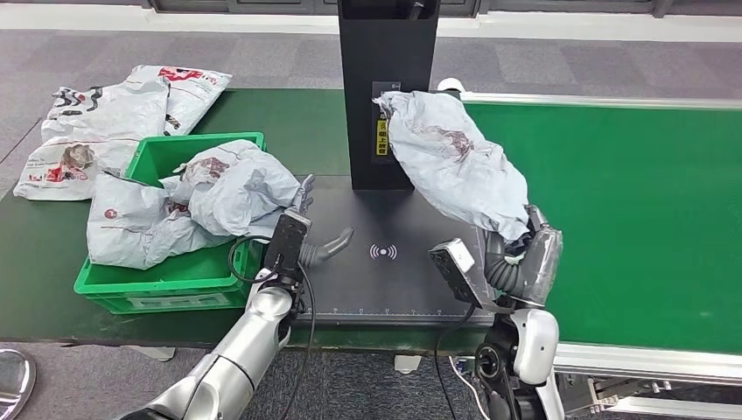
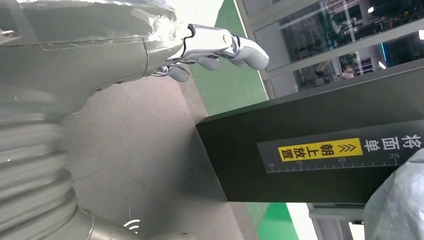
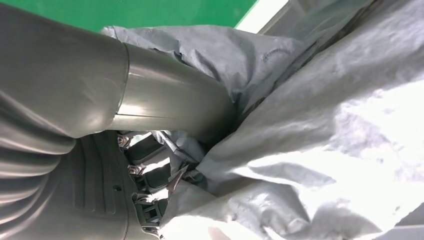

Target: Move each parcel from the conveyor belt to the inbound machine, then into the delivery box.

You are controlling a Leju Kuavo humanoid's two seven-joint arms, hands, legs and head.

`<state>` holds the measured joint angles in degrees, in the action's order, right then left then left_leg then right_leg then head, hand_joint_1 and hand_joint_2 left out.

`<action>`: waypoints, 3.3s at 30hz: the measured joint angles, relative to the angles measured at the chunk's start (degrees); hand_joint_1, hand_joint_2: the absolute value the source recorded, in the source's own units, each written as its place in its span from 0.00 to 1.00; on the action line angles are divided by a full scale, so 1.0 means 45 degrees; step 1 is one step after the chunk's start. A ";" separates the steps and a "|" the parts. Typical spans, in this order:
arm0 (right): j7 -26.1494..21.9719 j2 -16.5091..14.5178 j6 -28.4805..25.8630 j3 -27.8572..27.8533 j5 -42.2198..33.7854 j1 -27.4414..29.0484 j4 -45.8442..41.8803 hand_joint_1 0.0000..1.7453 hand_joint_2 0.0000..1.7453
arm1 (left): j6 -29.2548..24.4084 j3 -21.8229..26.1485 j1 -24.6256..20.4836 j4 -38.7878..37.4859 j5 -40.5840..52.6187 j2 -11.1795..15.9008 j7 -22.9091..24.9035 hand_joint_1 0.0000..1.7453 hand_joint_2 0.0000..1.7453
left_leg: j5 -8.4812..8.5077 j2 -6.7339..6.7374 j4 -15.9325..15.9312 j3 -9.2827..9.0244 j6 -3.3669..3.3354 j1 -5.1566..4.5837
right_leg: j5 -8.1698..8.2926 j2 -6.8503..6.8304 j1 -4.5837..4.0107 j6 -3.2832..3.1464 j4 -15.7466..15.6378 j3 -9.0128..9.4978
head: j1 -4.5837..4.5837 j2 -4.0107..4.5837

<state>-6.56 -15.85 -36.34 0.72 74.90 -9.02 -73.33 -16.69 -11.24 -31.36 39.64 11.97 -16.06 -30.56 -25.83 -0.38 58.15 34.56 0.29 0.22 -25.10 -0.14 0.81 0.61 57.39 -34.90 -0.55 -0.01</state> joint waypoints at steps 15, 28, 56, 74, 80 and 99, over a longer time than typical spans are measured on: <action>0.1863 0.0611 0.4185 0.2079 -0.0340 0.0458 0.1221 0.82 1.00 | 0.0143 0.0016 -0.0361 -0.0315 -0.0050 0.0022 -0.0028 0.00 1.00 | 0.0000 -0.0005 0.0001 0.0003 0.0000 -0.0001 | 0.0001 -0.0003 0.0001 -0.0001 -0.0002 0.0001 | 0.0000 -0.0001; 0.2055 0.1194 0.5034 0.2673 -0.1311 0.1149 0.1600 0.00 1.00 | -0.0237 0.0307 -0.0359 -0.0334 -0.0380 0.0068 -0.0280 0.00 1.00 | -0.0006 -0.0001 0.0001 0.0004 0.0006 -0.0001 | -0.0001 0.0001 0.0001 -0.0001 -0.0003 -0.0001 | 0.0000 0.0000; -0.2784 0.1212 0.5109 0.1184 -1.0859 0.1067 -0.0540 0.00 1.00 | 0.1432 0.0094 0.0321 0.0797 0.0244 -0.0159 -0.0993 0.00 1.00 | -0.0006 0.0000 0.0002 0.0001 0.0005 -0.0005 | 0.0001 0.0000 0.0005 0.0001 -0.0009 -0.0001 | 0.0000 0.0001; -0.3510 0.1218 0.8135 -0.2491 -1.4589 -0.1229 0.2562 0.00 1.00 | 0.3675 -0.3787 -0.0429 -0.1343 0.4827 -0.0696 -0.0810 0.00 1.00 | -0.0008 -0.0001 0.0005 0.0002 0.0002 -0.0008 | 0.0007 0.0004 0.0006 0.0007 -0.0011 -0.0002 | 0.0001 0.0001; -0.3604 0.1251 0.7802 -0.2820 -1.3852 -0.1290 0.2649 0.00 1.00 | 0.3855 -0.5755 -0.0833 -0.2635 0.7002 -0.0703 0.0802 1.00 1.00 | -0.0009 0.0001 0.0004 0.0000 0.0002 -0.0007 | 0.0007 0.0007 0.0005 0.0006 -0.0010 -0.0002 | 0.0000 0.0001; -0.3437 0.1184 0.6928 -0.2372 -1.3064 -0.0607 0.2111 0.00 1.00 | 0.2443 -0.5737 -0.1267 -0.3235 0.5751 -0.0373 0.1016 1.00 1.00 | -0.0006 -0.0001 0.0002 -0.0036 0.0004 -0.0004 | 0.0006 0.0003 0.0004 0.0006 -0.0006 0.0044 | 0.0002 0.0001</action>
<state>-22.02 -10.52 -5.16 -9.96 16.11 -11.76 -63.83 -5.70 -37.06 -37.06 25.08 37.85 -17.74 -25.99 -25.86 -0.38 58.16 34.39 0.31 0.20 -25.07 -0.12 0.82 0.63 57.36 -34.70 -0.54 -0.01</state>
